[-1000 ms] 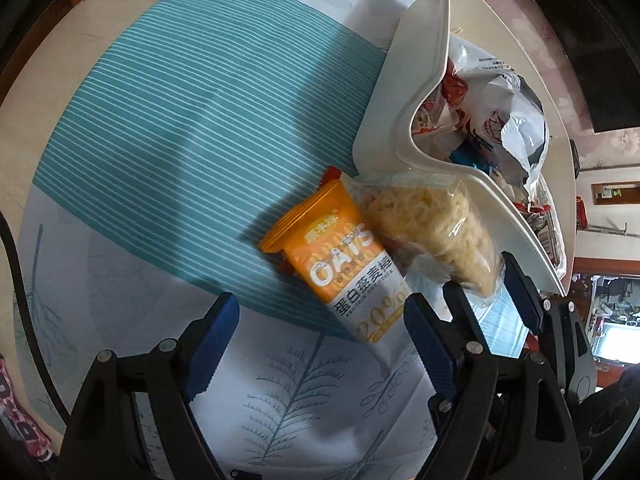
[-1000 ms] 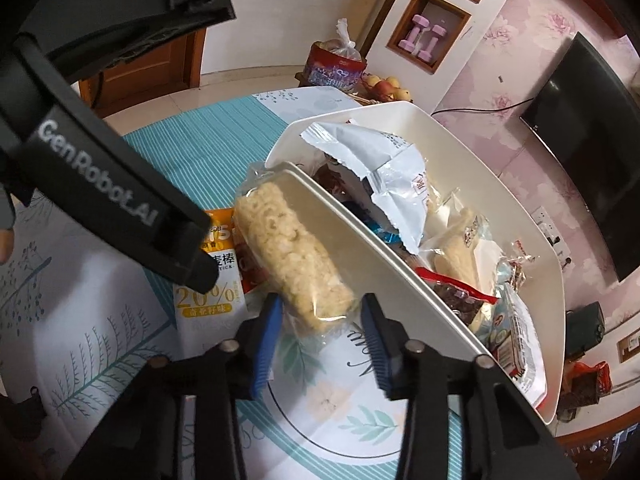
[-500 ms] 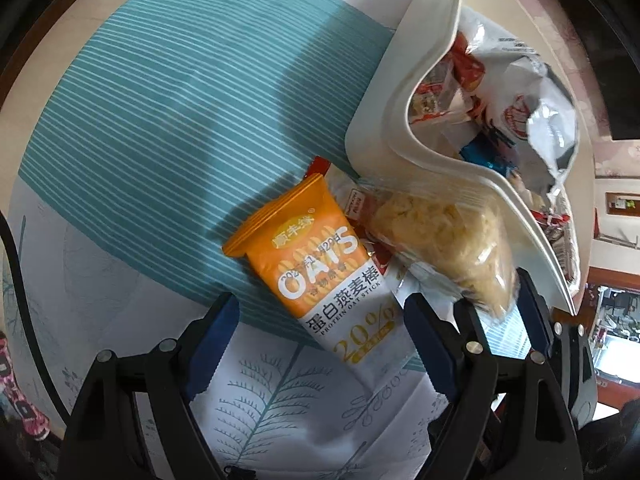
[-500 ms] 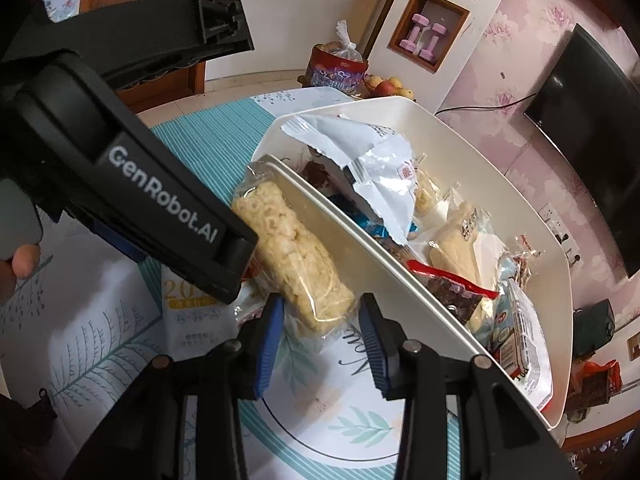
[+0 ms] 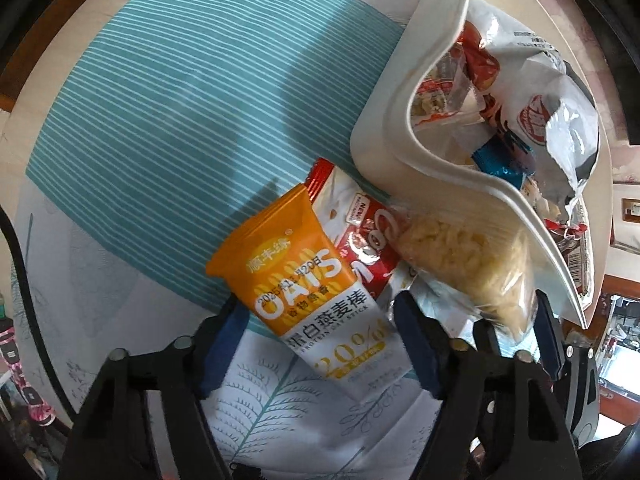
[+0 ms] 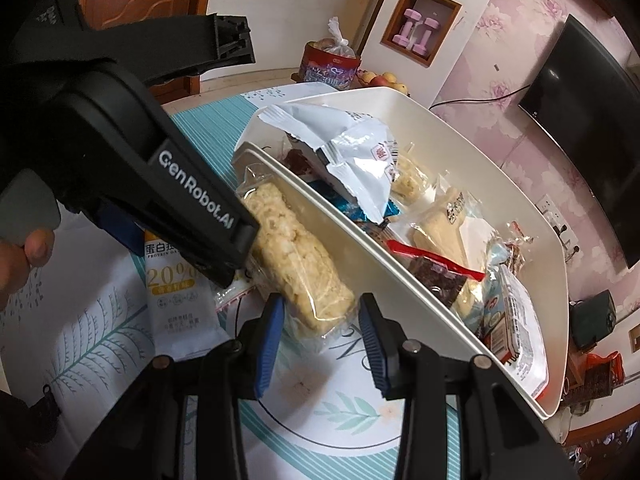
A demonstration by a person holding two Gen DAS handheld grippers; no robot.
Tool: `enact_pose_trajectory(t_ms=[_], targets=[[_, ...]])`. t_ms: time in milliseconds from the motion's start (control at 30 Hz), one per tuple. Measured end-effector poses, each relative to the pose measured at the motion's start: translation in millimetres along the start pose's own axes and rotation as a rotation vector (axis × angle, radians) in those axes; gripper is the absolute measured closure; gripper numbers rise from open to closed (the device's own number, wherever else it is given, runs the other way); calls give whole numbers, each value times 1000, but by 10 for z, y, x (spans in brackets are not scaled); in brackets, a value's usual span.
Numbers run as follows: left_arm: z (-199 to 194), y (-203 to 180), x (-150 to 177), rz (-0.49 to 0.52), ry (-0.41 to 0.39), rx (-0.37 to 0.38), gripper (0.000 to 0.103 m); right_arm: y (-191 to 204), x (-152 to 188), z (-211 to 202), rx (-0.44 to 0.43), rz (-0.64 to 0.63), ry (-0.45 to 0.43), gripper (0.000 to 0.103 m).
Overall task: Organize snacks
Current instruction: 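Grasp the orange OATS bar with left tool while right tool grasps the rice-cracker bag, then carry both items over the tray and open both tools to release them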
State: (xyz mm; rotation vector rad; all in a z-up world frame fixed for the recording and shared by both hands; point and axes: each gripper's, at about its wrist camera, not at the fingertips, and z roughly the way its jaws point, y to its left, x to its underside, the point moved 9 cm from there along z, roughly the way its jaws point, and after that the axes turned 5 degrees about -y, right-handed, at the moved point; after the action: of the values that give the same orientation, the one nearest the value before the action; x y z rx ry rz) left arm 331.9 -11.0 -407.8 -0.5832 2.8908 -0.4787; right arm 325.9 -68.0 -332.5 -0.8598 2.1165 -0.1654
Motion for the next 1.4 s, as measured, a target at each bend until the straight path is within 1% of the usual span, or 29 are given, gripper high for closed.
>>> enact_pose_trajectory(t_ms=[33, 100, 167, 233, 367, 500, 633, 833, 1000, 1100, 1400], targets=[[-4, 6, -9, -10, 1, 5, 44, 0, 0, -3, 1, 1, 0, 64], [-54, 130, -10, -21, 3, 12, 44, 1, -5, -8, 4, 1, -1, 64], [-57, 158, -17, -26, 2, 8, 47, 6, -9, -14, 6, 2, -3, 64], [-71, 222, -11, -31, -1, -1, 55, -1, -5, -20, 8, 5, -4, 64], [-92, 295, 0, -48, 5, 24, 57, 9, -2, -54, 18, 9, -5, 65], [-98, 369, 43, -45, 13, 26, 58, 8, 6, -106, 32, 10, -9, 66], [-120, 405, 143, -35, 19, 27, 58, 24, 30, -161, 54, 12, -7, 67], [-225, 405, 245, 9, 10, 42, 59, 31, 39, -299, 78, 28, -18, 68], [-435, 394, 274, 48, -10, 55, 59, 55, 6, -466, 88, 26, -42, 68], [-573, 305, 262, 63, -25, 71, 59, 37, -30, -581, 99, 26, -57, 68], [-1241, -15, 107, 187, -140, 77, 60, -159, -223, -959, 158, 39, -126, 68]])
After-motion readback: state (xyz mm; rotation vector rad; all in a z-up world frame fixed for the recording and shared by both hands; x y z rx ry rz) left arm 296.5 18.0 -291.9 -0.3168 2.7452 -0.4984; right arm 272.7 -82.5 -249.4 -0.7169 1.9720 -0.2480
